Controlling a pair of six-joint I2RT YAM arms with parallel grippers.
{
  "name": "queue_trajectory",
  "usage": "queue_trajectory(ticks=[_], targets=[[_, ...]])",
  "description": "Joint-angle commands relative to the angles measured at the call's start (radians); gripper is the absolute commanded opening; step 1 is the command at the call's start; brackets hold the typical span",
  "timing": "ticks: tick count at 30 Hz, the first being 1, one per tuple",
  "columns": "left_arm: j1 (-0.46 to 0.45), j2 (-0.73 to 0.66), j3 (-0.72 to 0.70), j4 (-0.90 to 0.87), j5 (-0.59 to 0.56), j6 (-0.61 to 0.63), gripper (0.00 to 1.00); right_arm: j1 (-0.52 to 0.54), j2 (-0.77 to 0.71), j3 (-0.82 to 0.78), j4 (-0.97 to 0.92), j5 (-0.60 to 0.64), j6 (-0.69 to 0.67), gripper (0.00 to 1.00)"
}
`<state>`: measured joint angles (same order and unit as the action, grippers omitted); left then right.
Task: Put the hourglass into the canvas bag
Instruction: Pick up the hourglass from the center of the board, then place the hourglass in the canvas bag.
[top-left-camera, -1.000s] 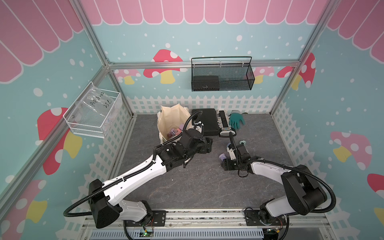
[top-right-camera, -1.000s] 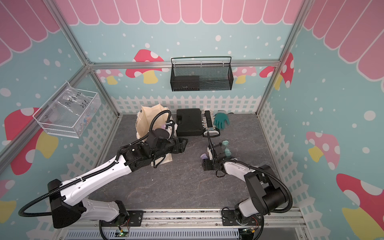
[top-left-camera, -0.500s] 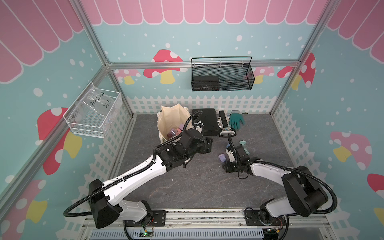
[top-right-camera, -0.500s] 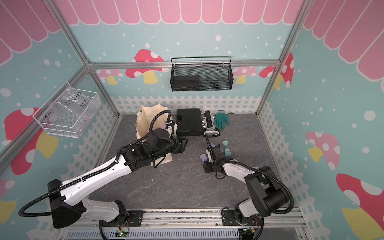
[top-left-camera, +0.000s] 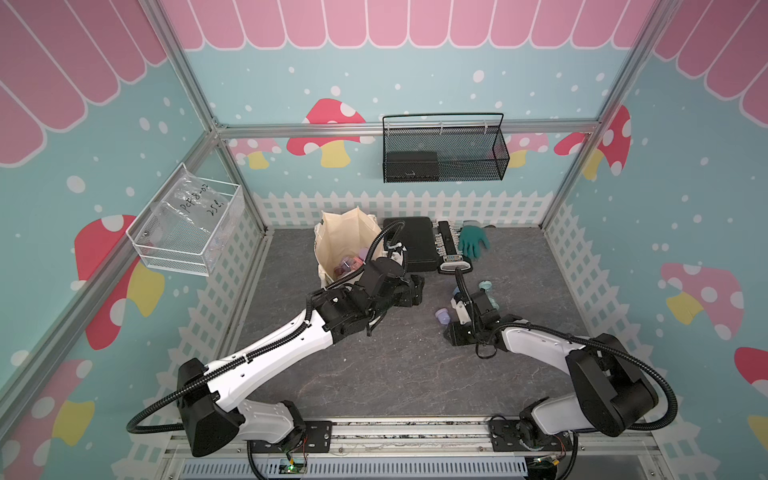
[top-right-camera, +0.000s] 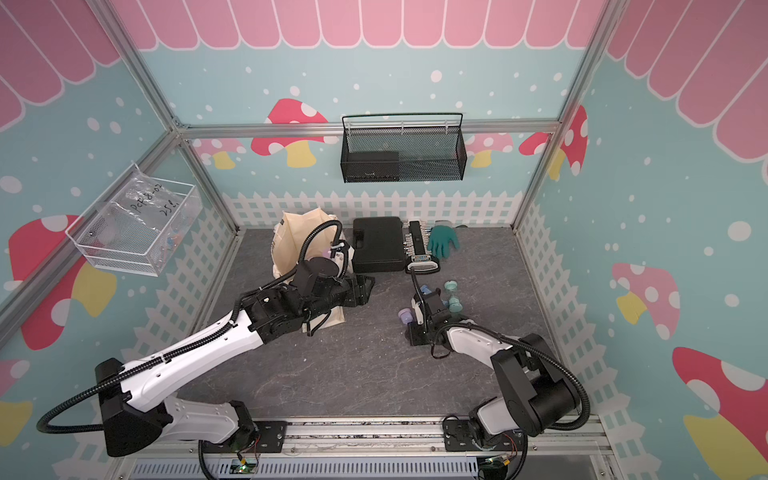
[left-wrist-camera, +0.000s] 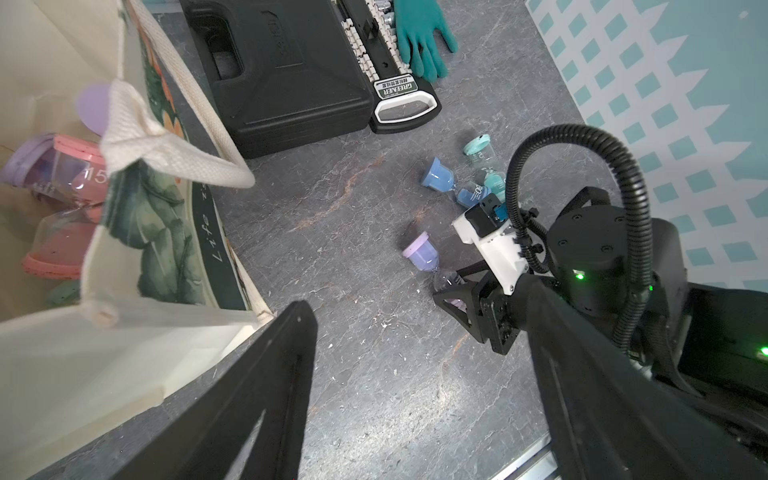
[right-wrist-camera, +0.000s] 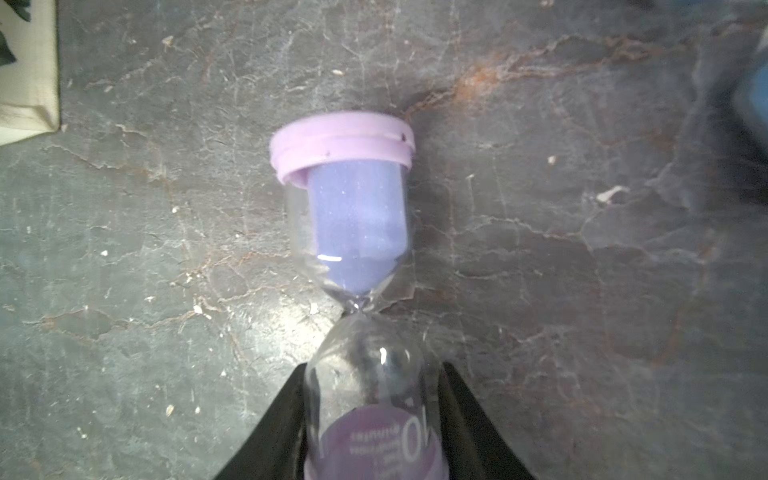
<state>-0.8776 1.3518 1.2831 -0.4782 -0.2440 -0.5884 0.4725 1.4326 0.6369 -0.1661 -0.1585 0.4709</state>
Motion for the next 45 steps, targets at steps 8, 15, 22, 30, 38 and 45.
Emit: queue_trajectory(ticks=[8, 15, 22, 30, 38, 45], targets=[[-0.002, -0.044, 0.037, -0.040, -0.070, 0.044, 0.80, 0.006, -0.120, 0.064, -0.001, -0.029, -0.012, 0.26], [0.013, -0.079, 0.075, -0.100, -0.150, 0.081, 0.81, 0.014, -0.165, 0.203, -0.011, -0.050, -0.015, 0.25], [0.060, -0.123, 0.100, -0.164, -0.205, 0.111, 0.82, 0.043, -0.119, 0.382, -0.005, -0.059, -0.043, 0.25], [0.139, -0.167, 0.111, -0.217, -0.224, 0.130, 0.84, 0.120, -0.036, 0.569, 0.032, -0.060, -0.068, 0.25], [0.212, -0.210, 0.074, -0.236, -0.239, 0.120, 0.86, 0.194, 0.089, 0.750, 0.074, -0.059, -0.108, 0.24], [0.275, -0.221, 0.040, -0.240, -0.198, 0.101, 0.86, 0.244, 0.206, 0.887, 0.093, -0.062, -0.147, 0.25]])
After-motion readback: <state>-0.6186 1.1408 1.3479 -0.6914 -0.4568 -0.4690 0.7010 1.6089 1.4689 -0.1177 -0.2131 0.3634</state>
